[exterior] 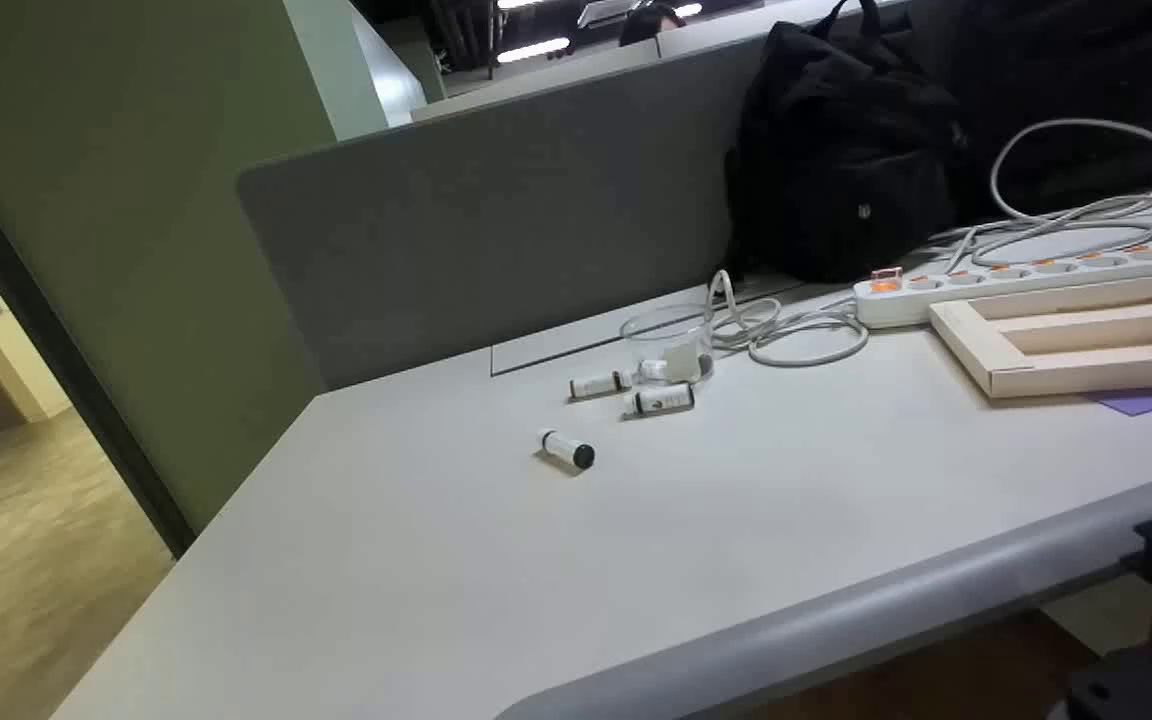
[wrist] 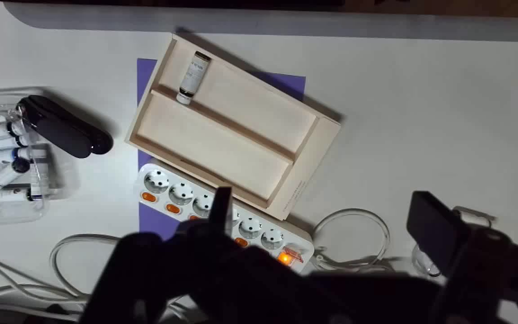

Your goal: Push down the first button from the right of the adaptor.

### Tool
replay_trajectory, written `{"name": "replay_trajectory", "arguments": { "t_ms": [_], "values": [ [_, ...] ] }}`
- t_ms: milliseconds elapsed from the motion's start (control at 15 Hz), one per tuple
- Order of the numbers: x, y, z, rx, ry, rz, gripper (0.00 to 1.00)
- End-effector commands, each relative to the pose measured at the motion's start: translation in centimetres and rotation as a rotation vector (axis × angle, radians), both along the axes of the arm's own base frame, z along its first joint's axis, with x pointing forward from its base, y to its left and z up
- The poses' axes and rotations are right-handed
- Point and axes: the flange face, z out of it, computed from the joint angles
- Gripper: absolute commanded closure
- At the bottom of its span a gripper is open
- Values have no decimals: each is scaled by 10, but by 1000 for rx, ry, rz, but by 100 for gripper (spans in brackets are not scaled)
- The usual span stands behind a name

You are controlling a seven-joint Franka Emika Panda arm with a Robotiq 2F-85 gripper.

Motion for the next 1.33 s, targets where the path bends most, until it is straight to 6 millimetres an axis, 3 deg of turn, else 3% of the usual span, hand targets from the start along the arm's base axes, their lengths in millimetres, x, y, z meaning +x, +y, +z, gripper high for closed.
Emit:
{"name": "replay_trajectory", "arguments": {
  "t_ms": [0, 733, 1000, 1267],
  "values": [
    [0, 0, 0, 0, 2, 0, 0],
    [0, 0, 0, 0, 2, 0, 0],
    [51, -25, -13, 80, -151, -215, 0],
    [98, -76, -60, 37, -257, -367, 0]
  ]
}}
